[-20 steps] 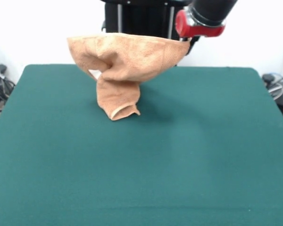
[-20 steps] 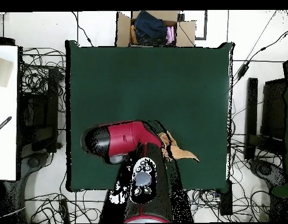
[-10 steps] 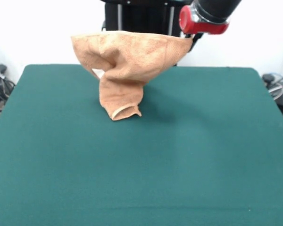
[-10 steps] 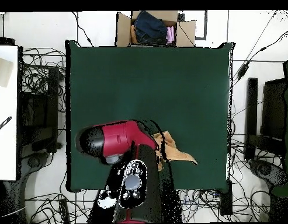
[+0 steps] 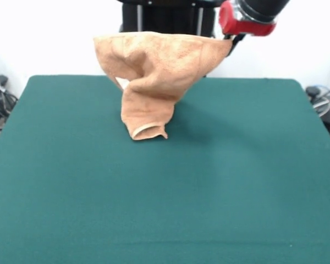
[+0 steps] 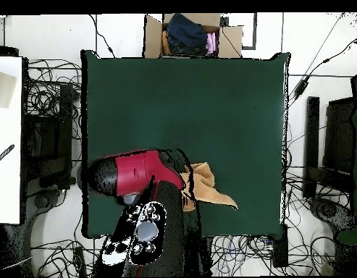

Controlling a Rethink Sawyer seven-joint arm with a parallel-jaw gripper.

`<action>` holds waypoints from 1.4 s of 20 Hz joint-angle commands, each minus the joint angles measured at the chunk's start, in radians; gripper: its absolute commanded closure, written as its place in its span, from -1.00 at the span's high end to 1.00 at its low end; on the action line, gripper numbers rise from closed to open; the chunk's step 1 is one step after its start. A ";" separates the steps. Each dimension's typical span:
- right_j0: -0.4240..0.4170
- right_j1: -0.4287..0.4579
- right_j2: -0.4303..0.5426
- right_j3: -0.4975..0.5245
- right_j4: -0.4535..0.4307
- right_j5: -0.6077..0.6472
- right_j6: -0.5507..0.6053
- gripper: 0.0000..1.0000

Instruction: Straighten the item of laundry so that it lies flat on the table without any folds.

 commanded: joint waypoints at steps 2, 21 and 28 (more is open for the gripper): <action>0.081 0.035 -0.058 -0.067 0.050 0.110 0.372 -1.00; 0.148 0.079 -0.146 -0.161 0.107 0.305 0.442 -1.00; 0.054 0.103 -0.131 -0.159 0.124 0.285 0.372 -1.00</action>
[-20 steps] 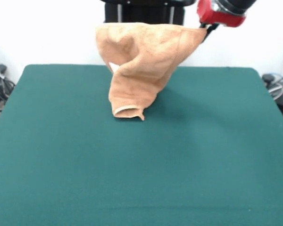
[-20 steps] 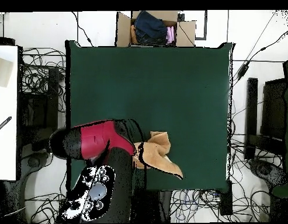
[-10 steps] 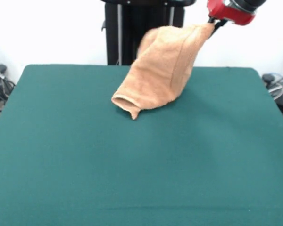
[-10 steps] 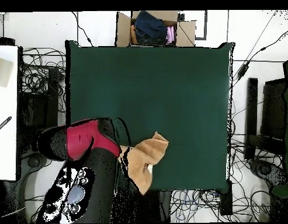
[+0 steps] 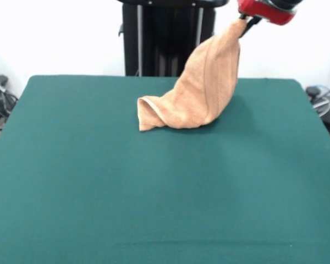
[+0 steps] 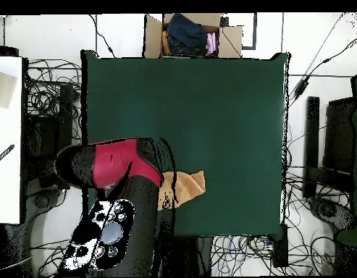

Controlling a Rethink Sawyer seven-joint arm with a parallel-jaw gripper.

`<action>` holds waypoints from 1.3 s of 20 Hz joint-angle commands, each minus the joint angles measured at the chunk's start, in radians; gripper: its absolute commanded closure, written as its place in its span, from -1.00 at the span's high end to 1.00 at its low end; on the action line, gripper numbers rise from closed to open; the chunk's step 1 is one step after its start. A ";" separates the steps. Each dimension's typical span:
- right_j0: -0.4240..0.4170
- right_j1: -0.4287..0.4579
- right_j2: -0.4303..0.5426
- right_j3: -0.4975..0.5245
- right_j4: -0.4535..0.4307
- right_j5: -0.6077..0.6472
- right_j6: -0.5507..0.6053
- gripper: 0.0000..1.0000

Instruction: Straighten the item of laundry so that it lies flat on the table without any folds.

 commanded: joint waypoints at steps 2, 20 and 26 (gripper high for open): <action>-0.092 0.040 0.005 -0.004 0.039 0.016 0.203 -1.00; -0.070 -0.021 -0.069 0.068 0.027 -0.123 0.296 -1.00; -0.018 -0.016 -0.092 0.129 0.045 -0.197 0.363 -1.00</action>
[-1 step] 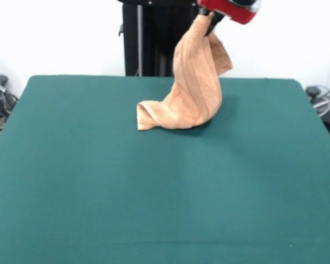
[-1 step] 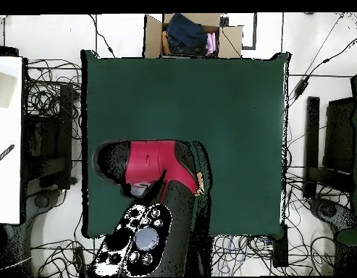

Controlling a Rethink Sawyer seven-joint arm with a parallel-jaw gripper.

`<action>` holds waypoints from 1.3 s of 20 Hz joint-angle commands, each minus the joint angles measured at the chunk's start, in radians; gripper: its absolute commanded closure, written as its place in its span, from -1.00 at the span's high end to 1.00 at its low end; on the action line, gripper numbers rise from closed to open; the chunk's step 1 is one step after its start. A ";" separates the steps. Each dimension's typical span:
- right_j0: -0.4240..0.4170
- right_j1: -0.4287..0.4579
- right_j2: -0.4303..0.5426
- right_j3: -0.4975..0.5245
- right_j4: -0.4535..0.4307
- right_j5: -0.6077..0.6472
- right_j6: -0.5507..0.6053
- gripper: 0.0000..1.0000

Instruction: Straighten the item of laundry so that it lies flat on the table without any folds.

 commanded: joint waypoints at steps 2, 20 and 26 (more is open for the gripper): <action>0.047 -0.007 -0.018 0.124 0.040 -0.142 0.351 -1.00; 0.084 0.008 -0.060 0.126 0.057 -0.161 0.381 -1.00; 0.105 0.008 -0.075 0.130 0.048 -0.179 0.402 -1.00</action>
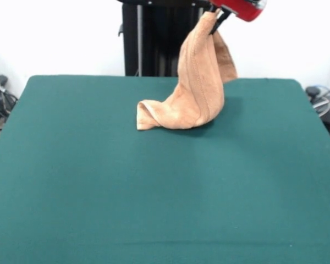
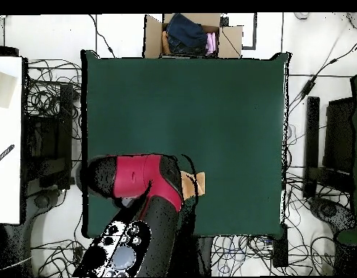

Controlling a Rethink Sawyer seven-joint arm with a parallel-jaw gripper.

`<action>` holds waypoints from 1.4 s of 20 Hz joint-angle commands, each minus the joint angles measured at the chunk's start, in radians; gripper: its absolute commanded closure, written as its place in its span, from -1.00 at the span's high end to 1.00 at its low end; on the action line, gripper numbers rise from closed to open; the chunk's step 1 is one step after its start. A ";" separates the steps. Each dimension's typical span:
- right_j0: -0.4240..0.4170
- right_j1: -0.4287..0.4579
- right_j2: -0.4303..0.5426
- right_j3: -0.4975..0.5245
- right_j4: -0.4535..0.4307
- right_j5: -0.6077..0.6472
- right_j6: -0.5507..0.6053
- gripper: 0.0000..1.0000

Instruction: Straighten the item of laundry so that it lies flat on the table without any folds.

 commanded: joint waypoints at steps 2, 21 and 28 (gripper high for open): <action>0.020 0.006 -0.014 0.088 0.032 -0.125 0.325 -1.00; -0.027 -0.012 -0.013 0.101 0.002 -0.152 0.230 -1.00; -0.016 -0.011 -0.023 0.099 -0.007 -0.160 0.236 1.00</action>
